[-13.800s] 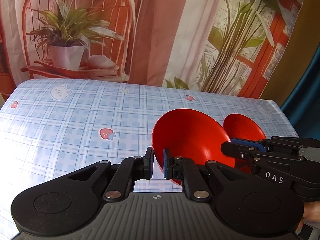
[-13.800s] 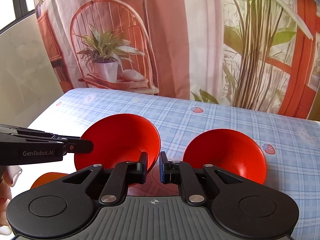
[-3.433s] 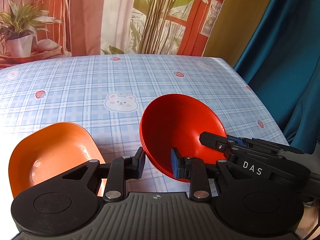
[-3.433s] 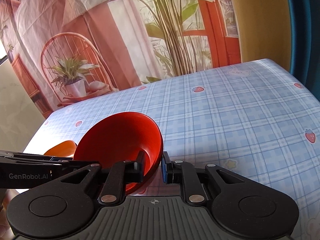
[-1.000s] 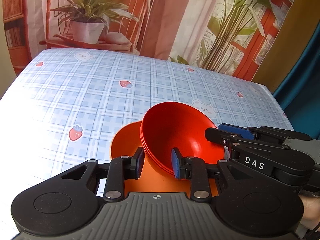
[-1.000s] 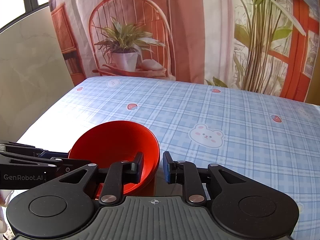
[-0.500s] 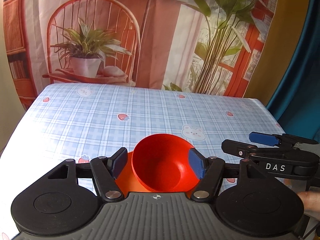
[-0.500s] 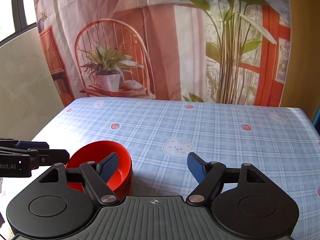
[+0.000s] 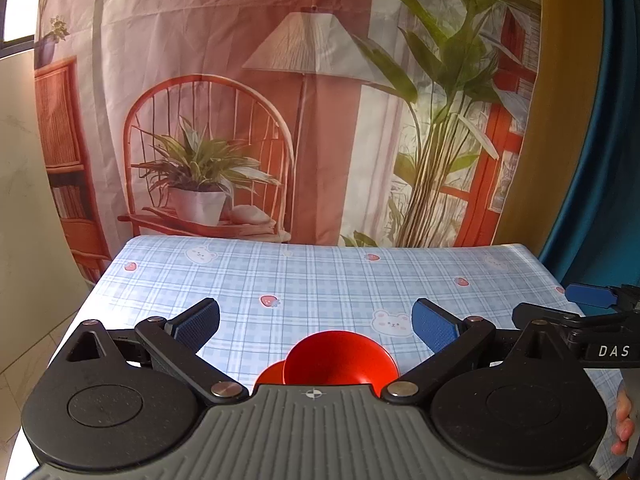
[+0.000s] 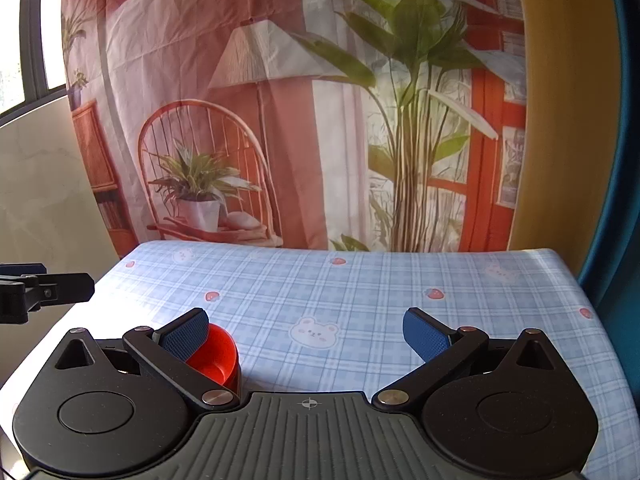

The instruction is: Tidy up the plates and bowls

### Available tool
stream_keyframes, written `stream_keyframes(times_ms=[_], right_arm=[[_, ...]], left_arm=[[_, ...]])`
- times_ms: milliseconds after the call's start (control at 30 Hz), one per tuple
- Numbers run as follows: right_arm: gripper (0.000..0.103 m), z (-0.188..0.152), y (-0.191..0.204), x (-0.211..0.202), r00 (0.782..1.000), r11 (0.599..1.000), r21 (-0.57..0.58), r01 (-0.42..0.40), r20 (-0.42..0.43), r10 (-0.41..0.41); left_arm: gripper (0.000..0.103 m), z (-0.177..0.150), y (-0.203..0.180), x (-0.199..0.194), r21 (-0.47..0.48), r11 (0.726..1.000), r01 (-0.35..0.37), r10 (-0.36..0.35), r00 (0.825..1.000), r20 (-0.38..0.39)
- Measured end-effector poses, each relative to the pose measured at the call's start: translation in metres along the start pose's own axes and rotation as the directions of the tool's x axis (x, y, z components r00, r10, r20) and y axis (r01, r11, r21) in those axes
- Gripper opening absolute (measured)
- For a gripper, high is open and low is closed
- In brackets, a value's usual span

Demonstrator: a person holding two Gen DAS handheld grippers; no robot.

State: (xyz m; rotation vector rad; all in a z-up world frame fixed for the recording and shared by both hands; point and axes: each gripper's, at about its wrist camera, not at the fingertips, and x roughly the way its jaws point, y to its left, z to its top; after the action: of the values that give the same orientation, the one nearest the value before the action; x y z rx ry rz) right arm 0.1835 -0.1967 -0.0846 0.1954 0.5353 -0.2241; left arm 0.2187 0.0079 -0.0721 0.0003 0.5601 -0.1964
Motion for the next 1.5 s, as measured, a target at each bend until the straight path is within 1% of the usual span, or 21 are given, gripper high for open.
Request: stream_keyframes(times_ms=[167, 233, 300, 333, 433, 467, 633, 733, 867, 933, 1100, 1333, 1500], right_arm=[[0.103, 0.004, -0.002, -0.021, 0.998, 0.999, -0.006, 0.052, 0.029, -0.051], [0.103, 0.005, -0.001, -0.030, 0.997, 0.997, -0.014, 0.073, 0.037, -0.073], [0.103, 0.006, 0.001, -0.039, 0.995, 0.996, -0.017, 0.090, 0.041, -0.089], [0.103, 0.006, 0.001, -0.045, 0.995, 0.996, -0.020, 0.086, 0.047, -0.085], [0.103, 0.008, 0.005, -0.060, 0.994, 0.996, -0.040, 0.078, 0.077, -0.075], [0.103, 0.008, 0.006, -0.065, 0.993, 0.996, -0.047, 0.081, 0.084, -0.077], [0.103, 0.010, 0.010, -0.084, 0.993, 0.996, -0.039, 0.075, 0.095, -0.071], [0.103, 0.010, 0.011, -0.093, 0.993, 0.997, -0.024, 0.069, 0.098, -0.067], [0.103, 0.008, 0.012, -0.100, 0.993, 0.998, -0.011, 0.060, 0.098, -0.058], [0.103, 0.007, 0.013, -0.104, 0.994, 0.998, -0.005, 0.056, 0.098, -0.055], [0.103, 0.004, 0.013, -0.108, 0.994, 0.999, 0.007, 0.052, 0.100, -0.053], [0.103, 0.001, 0.010, -0.107, 0.994, 0.998, 0.016, 0.063, 0.088, -0.064], [0.103, 0.000, 0.008, -0.105, 0.995, 0.998, 0.019, 0.065, 0.080, -0.067]], left_arm=[[0.103, 0.005, 0.001, -0.016, -0.027, 0.999, -0.025, 0.025, 1.000, 0.019], [0.103, 0.006, 0.000, -0.022, -0.028, 0.998, -0.056, 0.057, 0.998, 0.024], [0.103, 0.008, -0.001, -0.030, -0.020, 0.995, -0.103, 0.103, 0.994, 0.029], [0.103, 0.008, -0.001, -0.034, -0.015, 0.993, -0.115, 0.115, 0.993, 0.034], [0.103, 0.009, 0.003, -0.046, -0.021, 0.995, -0.096, 0.097, 0.994, 0.053], [0.103, 0.010, 0.004, -0.050, -0.027, 0.995, -0.101, 0.102, 0.993, 0.053], [0.103, 0.009, 0.002, -0.065, -0.009, 0.986, -0.166, 0.166, 0.985, 0.051], [0.103, 0.007, 0.002, -0.075, -0.008, 0.983, -0.181, 0.181, 0.982, 0.058], [0.103, 0.006, 0.003, -0.086, -0.032, 0.979, -0.199, 0.201, 0.978, 0.061], [0.103, 0.005, 0.003, -0.089, -0.039, 0.978, -0.207, 0.209, 0.976, 0.058], [0.103, 0.002, 0.000, -0.094, -0.016, 0.975, -0.224, 0.224, 0.974, 0.043], [0.103, -0.002, 0.002, -0.097, -0.022, 0.977, -0.212, 0.213, 0.977, 0.014], [0.103, -0.003, 0.002, -0.097, -0.028, 0.981, -0.190, 0.191, 0.982, 0.002]])
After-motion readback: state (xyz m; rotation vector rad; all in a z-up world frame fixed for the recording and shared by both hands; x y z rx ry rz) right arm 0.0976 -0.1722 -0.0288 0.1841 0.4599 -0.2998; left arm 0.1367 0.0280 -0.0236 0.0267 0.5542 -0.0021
